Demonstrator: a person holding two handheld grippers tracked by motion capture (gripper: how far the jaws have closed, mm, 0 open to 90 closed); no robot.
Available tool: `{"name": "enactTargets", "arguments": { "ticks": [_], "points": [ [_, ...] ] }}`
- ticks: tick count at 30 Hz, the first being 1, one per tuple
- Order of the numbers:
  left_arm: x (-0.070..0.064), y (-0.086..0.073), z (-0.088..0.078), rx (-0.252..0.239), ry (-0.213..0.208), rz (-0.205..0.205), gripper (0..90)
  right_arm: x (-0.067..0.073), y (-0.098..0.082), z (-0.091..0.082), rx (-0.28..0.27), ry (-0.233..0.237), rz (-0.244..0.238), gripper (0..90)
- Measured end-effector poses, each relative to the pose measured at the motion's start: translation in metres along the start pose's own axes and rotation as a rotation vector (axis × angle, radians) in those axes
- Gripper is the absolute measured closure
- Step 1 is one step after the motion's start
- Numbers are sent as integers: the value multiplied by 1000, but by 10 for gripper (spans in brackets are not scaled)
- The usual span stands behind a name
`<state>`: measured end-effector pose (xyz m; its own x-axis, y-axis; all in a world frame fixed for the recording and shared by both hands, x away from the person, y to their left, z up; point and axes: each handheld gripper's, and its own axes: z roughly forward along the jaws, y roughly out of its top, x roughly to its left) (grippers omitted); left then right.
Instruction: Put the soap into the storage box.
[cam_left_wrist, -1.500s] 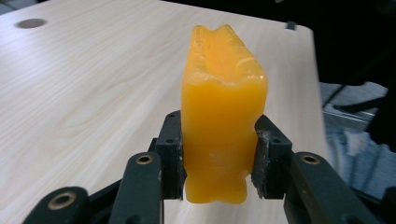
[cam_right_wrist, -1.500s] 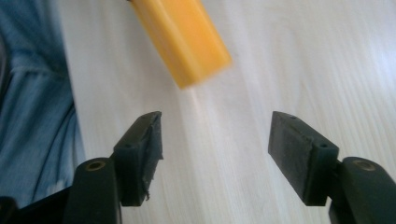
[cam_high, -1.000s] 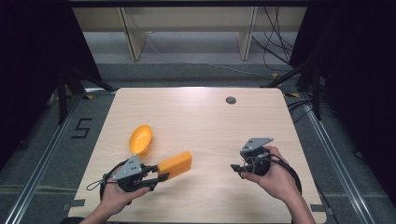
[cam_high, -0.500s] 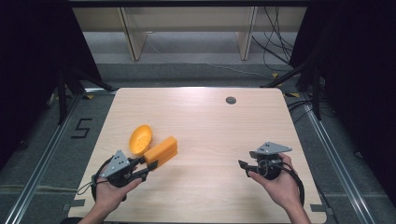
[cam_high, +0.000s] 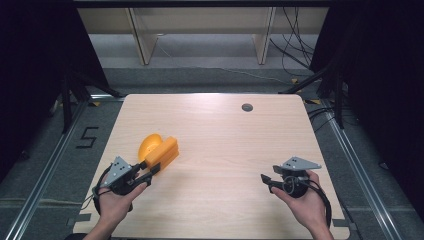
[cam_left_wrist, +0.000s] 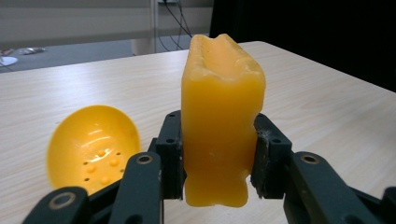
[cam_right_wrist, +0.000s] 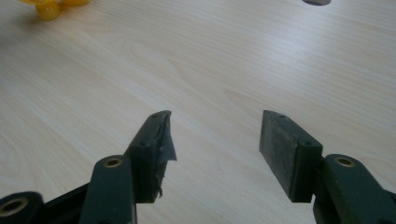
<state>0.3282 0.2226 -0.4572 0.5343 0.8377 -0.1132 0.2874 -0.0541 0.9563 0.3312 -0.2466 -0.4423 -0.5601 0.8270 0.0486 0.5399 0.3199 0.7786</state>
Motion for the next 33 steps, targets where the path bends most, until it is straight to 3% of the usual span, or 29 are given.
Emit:
{"name": "enactTargets", "arguments": {
  "ticks": [1, 2, 5, 6, 8, 9, 12, 13, 14, 15, 16, 18, 26, 31, 33],
  "points": [
    [1, 1, 0, 1, 13, 0, 605, 0, 0, -1, 14, 11, 7, 434],
    [2, 3, 0, -9, 26, -6, 605, 2, -2, -1, 19, -12, 13, 436],
    [4, 7, 0, -22, 66, -16, 605, 0, -5, -1, 27, -13, -11, 436],
    [6, 8, 1, -24, 79, -27, 605, 3, -5, -2, 35, -8, 23, 436],
    [9, 10, 3, -27, 105, -46, 605, 2, -6, -2, 32, -5, 18, 436],
    [11, 11, 5, -34, 114, -53, 605, 4, -6, -3, 40, -6, 49, 436],
    [15, 13, 10, -40, 162, -78, 605, -1, -6, -2, 22, -10, 8, 432],
    [17, 14, 10, -31, 181, -71, 605, 1, -7, -2, 40, 5, 40, 433],
    [18, 15, 12, -32, 194, -80, 605, -2, -7, -2, 37, -4, 14, 433],
    [20, 16, 14, -31, 205, -84, 605, 1, -8, -2, 45, -8, 36, 434],
    [20, 16, 15, -32, 218, -87, 605, -1, -7, -2, 35, -3, 2, 434],
    [21, 17, 19, -34, 243, -90, 605, -1, -6, -2, 26, -4, 6, 435],
    [27, 11, 25, -65, 377, -182, 605, -1, -6, -2, 39, 8, 1, 436],
    [29, 2, 20, -99, 423, -170, 605, -1, -6, -2, 40, 14, -3, 436],
    [29, -1, 19, -112, 422, -176, 605, -1, -7, -1, 43, 8, -2, 437]
  ]
}}
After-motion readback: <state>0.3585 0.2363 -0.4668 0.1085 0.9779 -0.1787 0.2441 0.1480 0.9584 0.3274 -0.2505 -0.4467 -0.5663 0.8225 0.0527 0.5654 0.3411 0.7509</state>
